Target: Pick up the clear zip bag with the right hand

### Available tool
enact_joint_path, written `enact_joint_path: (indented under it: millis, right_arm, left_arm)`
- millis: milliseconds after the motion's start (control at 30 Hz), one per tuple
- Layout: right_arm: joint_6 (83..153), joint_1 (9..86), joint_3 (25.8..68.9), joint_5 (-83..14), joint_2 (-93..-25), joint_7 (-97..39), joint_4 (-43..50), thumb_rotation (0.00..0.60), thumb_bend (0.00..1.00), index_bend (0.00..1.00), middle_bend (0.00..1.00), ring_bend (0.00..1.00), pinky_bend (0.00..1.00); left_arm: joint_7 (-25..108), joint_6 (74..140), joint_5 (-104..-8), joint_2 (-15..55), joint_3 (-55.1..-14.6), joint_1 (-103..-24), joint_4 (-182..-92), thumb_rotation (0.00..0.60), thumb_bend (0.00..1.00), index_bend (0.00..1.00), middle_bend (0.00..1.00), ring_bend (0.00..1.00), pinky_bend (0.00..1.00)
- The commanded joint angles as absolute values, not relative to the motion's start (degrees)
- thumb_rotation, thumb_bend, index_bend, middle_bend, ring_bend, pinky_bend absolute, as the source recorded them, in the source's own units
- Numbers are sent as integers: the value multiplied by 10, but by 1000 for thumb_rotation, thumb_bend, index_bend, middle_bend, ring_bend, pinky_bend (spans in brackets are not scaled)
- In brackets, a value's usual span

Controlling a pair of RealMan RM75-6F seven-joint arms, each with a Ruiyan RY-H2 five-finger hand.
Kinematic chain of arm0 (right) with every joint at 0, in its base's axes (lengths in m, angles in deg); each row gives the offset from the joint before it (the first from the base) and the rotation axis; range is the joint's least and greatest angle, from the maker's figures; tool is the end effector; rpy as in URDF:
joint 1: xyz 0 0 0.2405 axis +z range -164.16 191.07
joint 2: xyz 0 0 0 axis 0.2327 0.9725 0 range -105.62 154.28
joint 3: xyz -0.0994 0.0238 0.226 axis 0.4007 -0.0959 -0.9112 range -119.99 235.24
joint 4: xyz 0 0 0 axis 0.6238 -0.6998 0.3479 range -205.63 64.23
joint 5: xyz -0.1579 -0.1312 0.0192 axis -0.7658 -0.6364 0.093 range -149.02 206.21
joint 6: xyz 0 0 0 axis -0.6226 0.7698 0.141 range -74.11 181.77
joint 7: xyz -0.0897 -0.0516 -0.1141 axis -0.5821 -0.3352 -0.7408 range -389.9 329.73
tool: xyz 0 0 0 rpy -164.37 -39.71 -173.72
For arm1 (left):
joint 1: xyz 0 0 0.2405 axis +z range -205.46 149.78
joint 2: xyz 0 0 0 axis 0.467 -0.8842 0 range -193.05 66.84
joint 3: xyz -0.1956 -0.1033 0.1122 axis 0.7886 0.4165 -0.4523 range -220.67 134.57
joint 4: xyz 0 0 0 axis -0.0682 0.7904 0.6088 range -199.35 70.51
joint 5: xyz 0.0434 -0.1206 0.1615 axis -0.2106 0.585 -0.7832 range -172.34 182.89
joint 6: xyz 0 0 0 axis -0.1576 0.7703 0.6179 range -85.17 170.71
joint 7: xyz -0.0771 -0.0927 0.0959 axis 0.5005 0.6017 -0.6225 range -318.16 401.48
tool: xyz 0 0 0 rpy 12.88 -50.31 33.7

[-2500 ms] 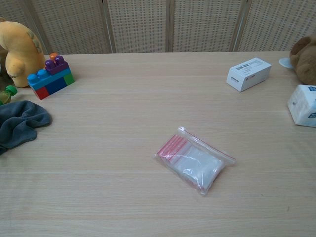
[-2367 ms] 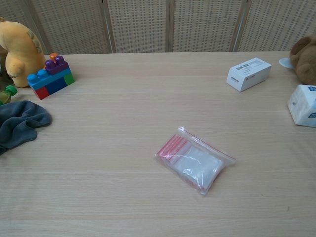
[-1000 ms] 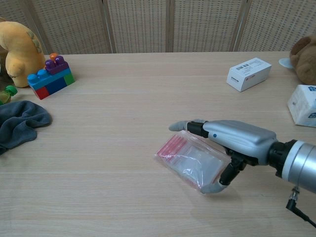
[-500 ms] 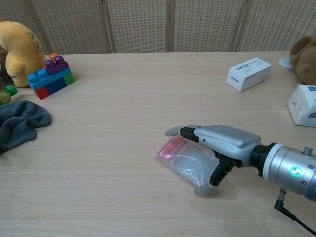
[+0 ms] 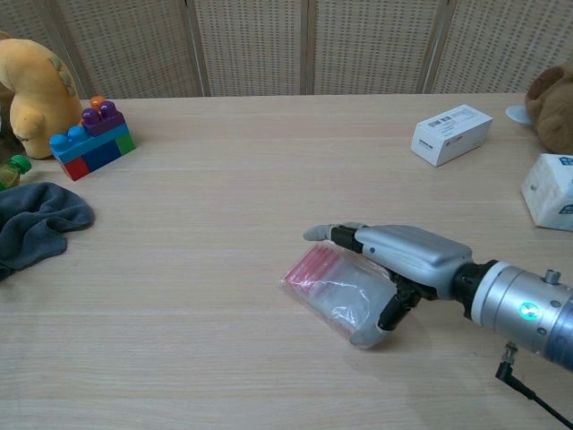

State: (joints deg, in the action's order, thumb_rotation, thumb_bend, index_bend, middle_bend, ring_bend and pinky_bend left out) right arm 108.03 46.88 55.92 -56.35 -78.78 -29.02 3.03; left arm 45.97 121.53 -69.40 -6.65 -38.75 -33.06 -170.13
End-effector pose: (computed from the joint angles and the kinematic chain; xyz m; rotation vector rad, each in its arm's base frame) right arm -0.1521 -0.2594 -0.1073 2.0540 -1.2241 1.0664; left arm -0.2945 0.1908 0.1746 -1.2162 -1.1813 -0.9028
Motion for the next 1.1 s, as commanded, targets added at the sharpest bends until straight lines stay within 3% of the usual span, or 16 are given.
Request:
enact_joint_path:
  millis: [33, 200, 333, 767, 1100]
  right_arm:
    - [1086, 469, 562, -570, -797, -279, 16, 600, 0, 33, 104, 125, 298]
    - [1099, 467, 564, -577, -812, -274, -7, 600, 38, 308, 424, 424, 551]
    - [1114, 465, 567, -586, -821, -273, -22, 600, 129, 451, 571, 568, 691]
    - [1151, 468, 542, -593, -775, -319, 49, 600, 189, 493, 620, 604, 722]
    - [1149, 499, 478, -566, -716, -400, 146, 600, 191, 493, 620, 605, 723]
  left_arm:
    - [460, 1216, -694, -67, -387, -330, -1701, 600, 0, 35, 0, 0, 0]
    - [462, 1217, -695, -68, -387, -329, -1702, 600, 0, 35, 0, 0, 0]
    - [463, 1218, -696, -68, -388, -329, -1703, 600, 0, 35, 0, 0, 0]
    - [463, 1221, -703, -70, -389, -327, -1705, 600, 0, 34, 0, 0, 0]
    - [466, 1223, -709, -72, -391, -326, -1708, 600, 0, 35, 0, 0, 0]
